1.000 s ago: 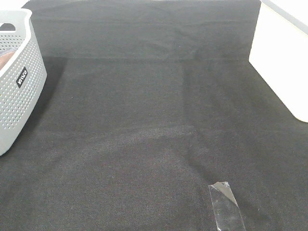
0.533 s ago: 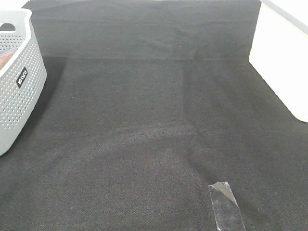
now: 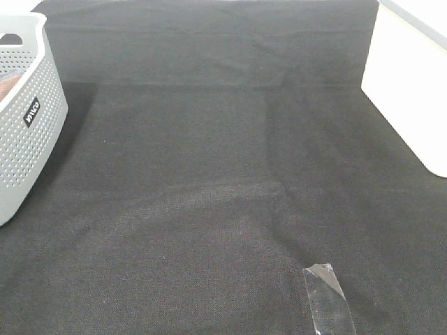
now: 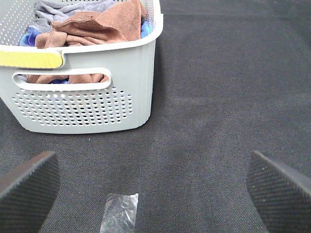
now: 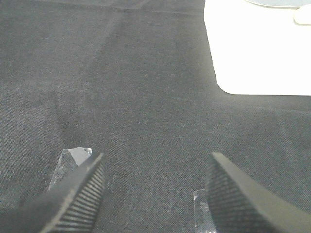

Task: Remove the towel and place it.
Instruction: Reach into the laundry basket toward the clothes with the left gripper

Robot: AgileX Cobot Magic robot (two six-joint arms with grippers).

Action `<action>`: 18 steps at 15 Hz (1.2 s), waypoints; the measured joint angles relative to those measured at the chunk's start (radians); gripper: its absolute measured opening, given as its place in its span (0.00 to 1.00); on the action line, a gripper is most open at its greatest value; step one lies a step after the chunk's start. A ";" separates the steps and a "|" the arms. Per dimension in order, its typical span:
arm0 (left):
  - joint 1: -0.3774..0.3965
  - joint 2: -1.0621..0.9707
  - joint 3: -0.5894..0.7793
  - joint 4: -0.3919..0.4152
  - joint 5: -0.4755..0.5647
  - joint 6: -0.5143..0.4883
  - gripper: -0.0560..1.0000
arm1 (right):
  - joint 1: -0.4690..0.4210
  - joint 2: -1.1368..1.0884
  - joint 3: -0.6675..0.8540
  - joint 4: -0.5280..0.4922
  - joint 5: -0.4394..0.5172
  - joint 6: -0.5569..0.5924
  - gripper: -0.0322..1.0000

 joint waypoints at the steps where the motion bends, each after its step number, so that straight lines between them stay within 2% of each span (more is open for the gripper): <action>1: 0.000 0.000 0.000 0.000 0.000 0.000 0.99 | 0.000 0.000 0.000 0.000 0.000 0.000 0.60; 18: 0.000 0.000 0.000 0.000 0.000 0.003 0.98 | 0.000 0.000 0.000 0.000 0.000 0.000 0.60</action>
